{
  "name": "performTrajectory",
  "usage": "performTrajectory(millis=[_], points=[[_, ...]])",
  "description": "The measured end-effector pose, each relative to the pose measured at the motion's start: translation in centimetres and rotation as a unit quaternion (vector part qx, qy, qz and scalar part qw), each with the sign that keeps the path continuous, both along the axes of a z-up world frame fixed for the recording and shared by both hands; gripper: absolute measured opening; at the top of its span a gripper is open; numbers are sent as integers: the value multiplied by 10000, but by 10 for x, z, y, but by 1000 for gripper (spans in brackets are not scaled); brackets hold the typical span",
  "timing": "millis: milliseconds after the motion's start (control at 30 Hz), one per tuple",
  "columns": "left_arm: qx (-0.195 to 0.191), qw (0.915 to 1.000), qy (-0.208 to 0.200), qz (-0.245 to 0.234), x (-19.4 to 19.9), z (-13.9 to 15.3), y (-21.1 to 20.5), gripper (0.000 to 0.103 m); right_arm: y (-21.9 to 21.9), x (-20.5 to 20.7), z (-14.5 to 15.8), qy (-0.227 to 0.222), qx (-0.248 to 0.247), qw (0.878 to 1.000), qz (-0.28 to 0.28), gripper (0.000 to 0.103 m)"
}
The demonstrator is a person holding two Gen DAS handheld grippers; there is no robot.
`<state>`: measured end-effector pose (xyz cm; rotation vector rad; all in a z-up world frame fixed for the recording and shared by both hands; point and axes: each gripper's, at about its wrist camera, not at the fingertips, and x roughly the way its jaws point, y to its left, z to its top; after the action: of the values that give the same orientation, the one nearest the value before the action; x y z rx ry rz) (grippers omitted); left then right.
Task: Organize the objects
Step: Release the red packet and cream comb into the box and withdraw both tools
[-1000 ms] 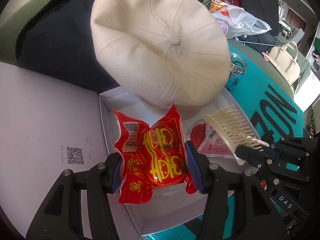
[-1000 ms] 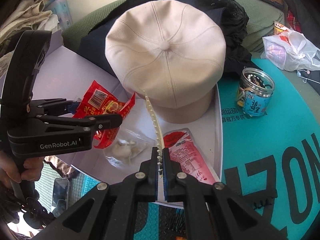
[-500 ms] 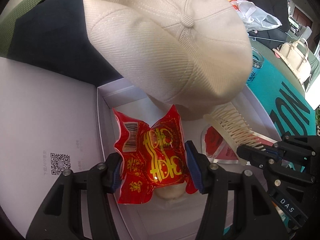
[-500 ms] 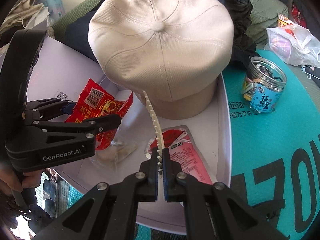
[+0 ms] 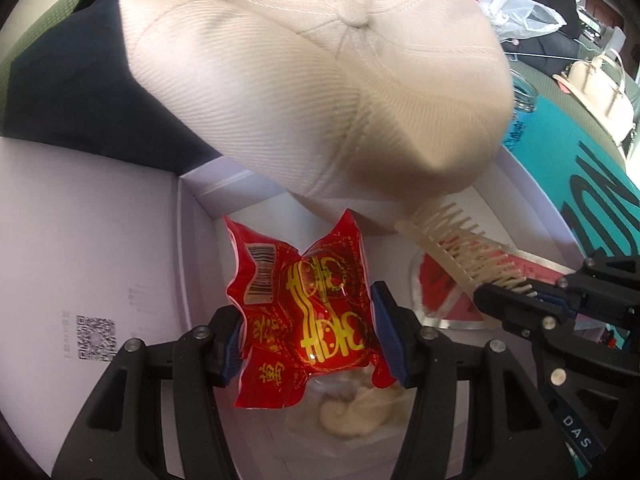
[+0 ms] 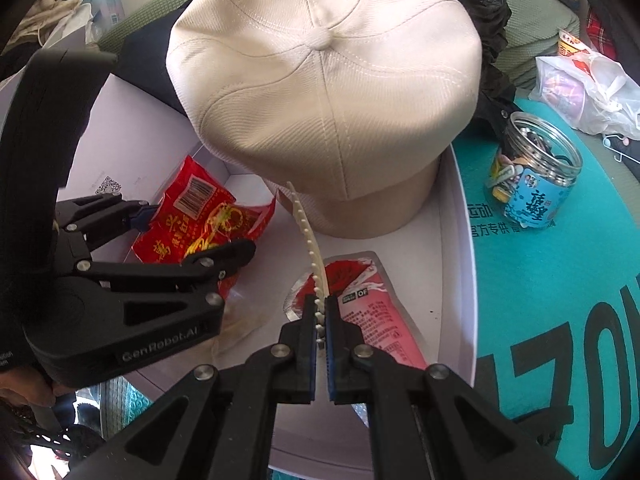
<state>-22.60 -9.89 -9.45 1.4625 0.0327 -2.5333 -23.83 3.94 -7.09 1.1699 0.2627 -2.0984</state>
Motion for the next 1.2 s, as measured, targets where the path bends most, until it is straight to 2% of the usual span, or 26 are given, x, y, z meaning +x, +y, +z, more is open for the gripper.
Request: performTrajectory(millis=[300, 367, 500, 600, 633, 767, 900, 1000, 1033, 1100, 1200], points=[[-85, 10000, -50, 11, 7, -2, 17, 61, 3, 5, 5, 39, 243, 9997, -86, 4], [-40, 10000, 20, 52, 10, 2, 19, 61, 5, 6, 8, 80, 282, 9995, -121, 10], [-268, 9995, 116, 115, 14, 12, 25, 67, 12, 8, 17, 128, 334, 9991, -244, 18], [-298, 9993, 186, 114, 18, 18, 31, 67, 36, 11, 25, 166, 289, 9990, -307, 30], [-290, 9993, 213, 110, 20, 20, 33, 67, 26, 16, 29, 185, 266, 9990, -315, 33], [-270, 9991, 313, 65, 31, 30, 40, 67, 29, 28, 45, 261, 220, 9986, -394, 35], [-256, 9987, 427, 42, 10, 58, 46, 67, 34, 22, 60, 378, 192, 9982, -434, 35], [-227, 9983, 538, 36, 23, 75, 49, 67, 37, 31, 73, 514, 159, 9975, -455, 35], [-241, 9981, 570, 43, 38, 95, 41, 67, 39, 34, 78, 562, 144, 9972, -466, 35], [-280, 9975, 640, 52, 45, 108, 42, 67, 43, 38, 88, 658, 111, 9966, -486, 35], [-319, 9966, 760, 76, 59, 132, 38, 75, 51, 44, 103, 801, 89, 9954, -517, 35]])
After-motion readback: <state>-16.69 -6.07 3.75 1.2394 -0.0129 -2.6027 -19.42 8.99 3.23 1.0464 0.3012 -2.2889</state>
